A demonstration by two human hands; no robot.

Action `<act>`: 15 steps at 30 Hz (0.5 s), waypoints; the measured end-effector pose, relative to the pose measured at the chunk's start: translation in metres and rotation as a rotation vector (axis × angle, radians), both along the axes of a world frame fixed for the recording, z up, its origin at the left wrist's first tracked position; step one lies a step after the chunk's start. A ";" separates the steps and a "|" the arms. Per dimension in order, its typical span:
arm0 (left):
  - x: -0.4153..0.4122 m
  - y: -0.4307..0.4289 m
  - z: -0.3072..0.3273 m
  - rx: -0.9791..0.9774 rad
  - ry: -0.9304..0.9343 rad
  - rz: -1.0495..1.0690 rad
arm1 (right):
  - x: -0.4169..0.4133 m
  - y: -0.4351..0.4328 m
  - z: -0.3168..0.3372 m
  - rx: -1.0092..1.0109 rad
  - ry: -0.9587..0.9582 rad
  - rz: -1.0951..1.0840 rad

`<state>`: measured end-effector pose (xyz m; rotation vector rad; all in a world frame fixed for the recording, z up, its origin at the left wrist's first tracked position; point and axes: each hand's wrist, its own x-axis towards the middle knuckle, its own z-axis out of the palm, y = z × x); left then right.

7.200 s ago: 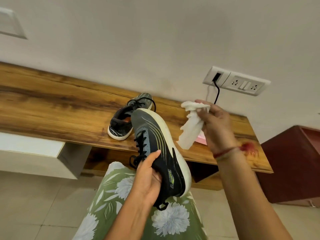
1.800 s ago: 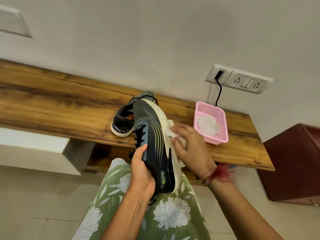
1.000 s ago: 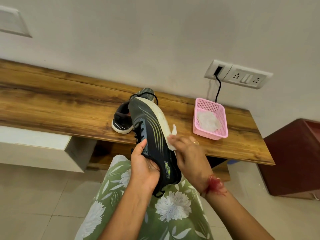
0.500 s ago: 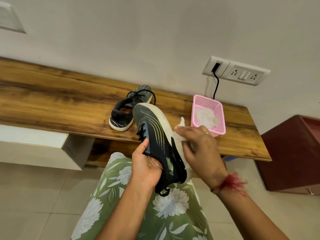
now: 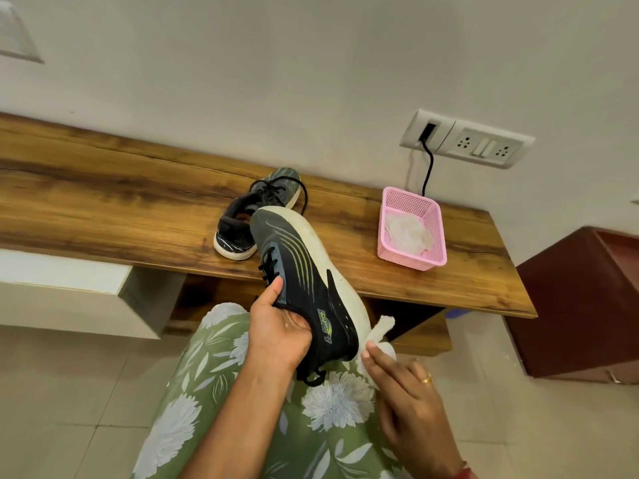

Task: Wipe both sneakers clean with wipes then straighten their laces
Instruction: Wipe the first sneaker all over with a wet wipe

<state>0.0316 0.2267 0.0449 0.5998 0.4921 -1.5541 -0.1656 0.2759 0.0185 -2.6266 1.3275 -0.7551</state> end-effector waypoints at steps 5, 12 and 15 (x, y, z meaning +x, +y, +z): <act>-0.002 -0.001 0.001 -0.040 0.007 -0.006 | 0.023 -0.014 0.032 -0.109 -0.260 -0.105; -0.003 0.003 0.005 -0.039 0.006 -0.025 | 0.031 -0.027 0.012 0.031 -0.200 -0.084; 0.001 0.001 0.001 -0.034 0.017 0.014 | 0.019 -0.005 -0.004 0.053 -0.233 -0.112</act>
